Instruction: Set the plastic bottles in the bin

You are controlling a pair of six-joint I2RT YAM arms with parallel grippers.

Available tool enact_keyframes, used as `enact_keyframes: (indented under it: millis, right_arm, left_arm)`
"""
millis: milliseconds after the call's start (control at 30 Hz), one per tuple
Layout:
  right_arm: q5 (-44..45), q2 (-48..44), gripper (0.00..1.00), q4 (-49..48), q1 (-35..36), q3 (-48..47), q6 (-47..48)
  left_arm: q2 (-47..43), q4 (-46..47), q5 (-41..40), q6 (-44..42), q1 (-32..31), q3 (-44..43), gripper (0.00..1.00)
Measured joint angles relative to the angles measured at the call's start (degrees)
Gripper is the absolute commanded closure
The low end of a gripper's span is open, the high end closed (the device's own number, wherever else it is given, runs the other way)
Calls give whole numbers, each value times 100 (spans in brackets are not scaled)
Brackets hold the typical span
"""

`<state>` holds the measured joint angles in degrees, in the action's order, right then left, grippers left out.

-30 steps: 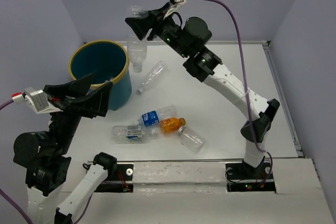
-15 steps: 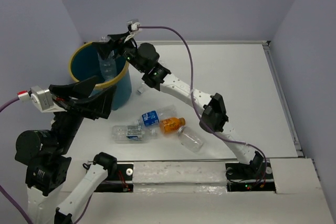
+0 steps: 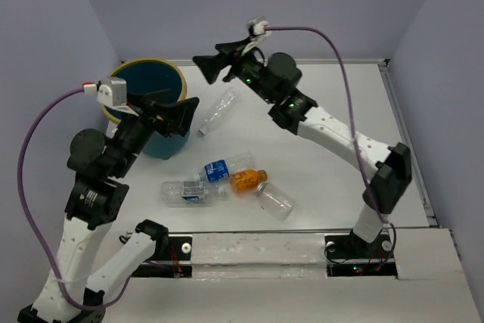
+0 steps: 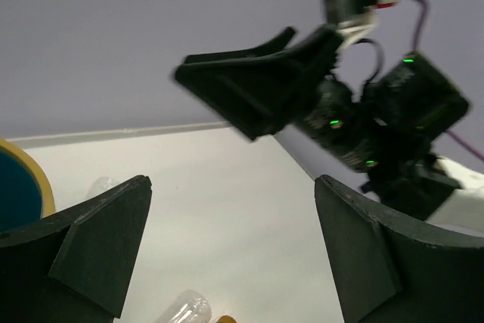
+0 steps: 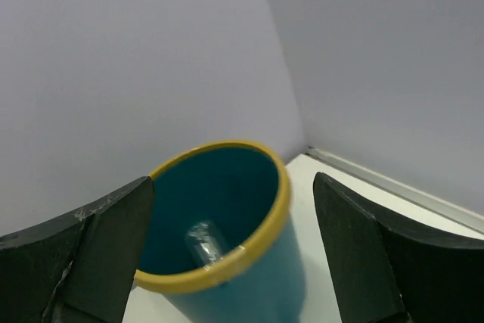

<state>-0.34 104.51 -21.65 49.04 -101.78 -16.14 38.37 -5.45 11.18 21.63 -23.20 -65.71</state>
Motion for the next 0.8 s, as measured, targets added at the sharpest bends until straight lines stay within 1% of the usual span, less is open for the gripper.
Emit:
enact_keyframes:
  millis: [133,200,267,333,400,433,533,633,733,800]
  right_arm:
    - [-24,-1661,12,-208,-839,2170,-254]
    - [120,-2404,12,-236,-1139,3392,-369]
    - [243,-3119,12,-63,-1231,4798,-529]
    - [273,-3504,11,208,-1187,5812,-713]
    - [271,-3856,11,514,-1176,6470,-828]
    - [251,-4057,11,708,-1158,6800,-901]
    - [129,-4791,11,1121,-1145,7342,-1036]
    - [-170,-5368,9,1335,-1145,7431,-1069]
    - [-424,-5554,7,1491,-1145,7431,-1051]
    - [-608,-5622,4,1744,-1145,7431,-1014]
  left_arm:
    - [697,140,-282,-61,-144,149,1]
    - [1246,203,-682,-179,-507,140,1]
    - [1821,214,-1180,-382,-949,48,1]
    - [2577,118,-1740,-678,-1353,-323,1]
    - [3436,63,-2050,-911,-1637,-774,1]
    - [3724,15,-2170,-1016,-1709,-968,1]
    - [4765,-57,-2575,-1333,-1821,-1567,1]
    - [5447,-175,-2920,-1569,-1816,-1985,1]
    - [6319,-483,-3287,-1773,-1792,-2736,1]
    - [6743,-579,-3534,-1860,-1781,-3049,1]
